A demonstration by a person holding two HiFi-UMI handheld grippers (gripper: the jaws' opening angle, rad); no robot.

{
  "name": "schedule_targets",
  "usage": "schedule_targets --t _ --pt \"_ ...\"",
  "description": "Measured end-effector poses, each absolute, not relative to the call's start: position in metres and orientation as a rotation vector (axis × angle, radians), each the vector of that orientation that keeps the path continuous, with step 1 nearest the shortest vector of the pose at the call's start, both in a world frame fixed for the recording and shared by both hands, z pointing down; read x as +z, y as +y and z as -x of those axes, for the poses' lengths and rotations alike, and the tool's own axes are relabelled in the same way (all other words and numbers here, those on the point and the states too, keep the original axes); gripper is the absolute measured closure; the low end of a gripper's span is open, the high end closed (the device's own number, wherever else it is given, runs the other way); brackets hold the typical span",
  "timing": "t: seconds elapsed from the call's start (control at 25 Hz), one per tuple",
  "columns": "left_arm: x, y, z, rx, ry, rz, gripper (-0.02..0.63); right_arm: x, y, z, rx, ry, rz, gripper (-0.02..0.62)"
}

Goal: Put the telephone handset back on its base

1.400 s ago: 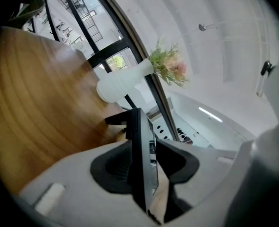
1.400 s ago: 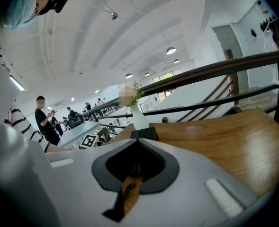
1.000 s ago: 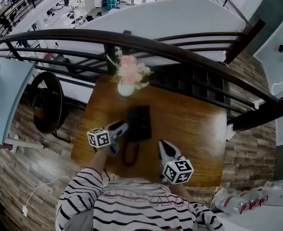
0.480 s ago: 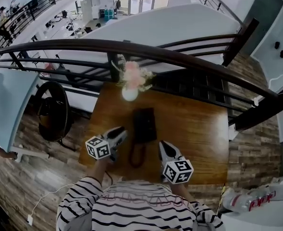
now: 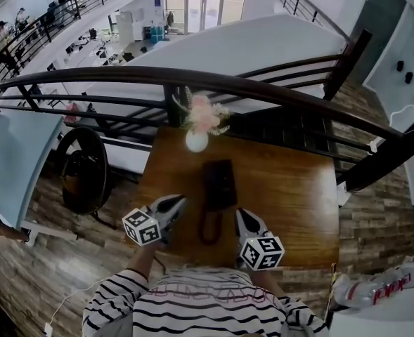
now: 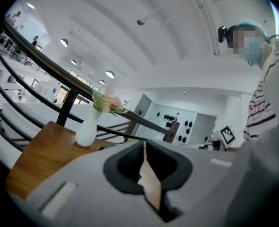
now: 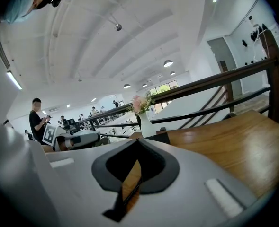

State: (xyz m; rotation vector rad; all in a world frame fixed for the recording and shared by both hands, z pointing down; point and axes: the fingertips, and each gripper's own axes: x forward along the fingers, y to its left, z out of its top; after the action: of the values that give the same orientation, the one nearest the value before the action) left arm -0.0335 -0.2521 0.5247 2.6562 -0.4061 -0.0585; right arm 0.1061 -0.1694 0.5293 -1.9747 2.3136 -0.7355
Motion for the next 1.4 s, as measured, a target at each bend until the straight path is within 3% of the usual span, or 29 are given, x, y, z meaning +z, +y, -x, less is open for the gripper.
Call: schedule_targets --t 0.68,1.4 --pt "0.504 -0.180 0.083 0.008 -0.374 -2.806 0.601 0.534 -0.124 -0.050 -0.700 2.263 2.036 0.595" --pt "0.501 -0.154 0.093 0.017 -0.306 -2.823 0.601 0.546 -0.101 -0.035 -0.744 2.215 2.107 0.595"
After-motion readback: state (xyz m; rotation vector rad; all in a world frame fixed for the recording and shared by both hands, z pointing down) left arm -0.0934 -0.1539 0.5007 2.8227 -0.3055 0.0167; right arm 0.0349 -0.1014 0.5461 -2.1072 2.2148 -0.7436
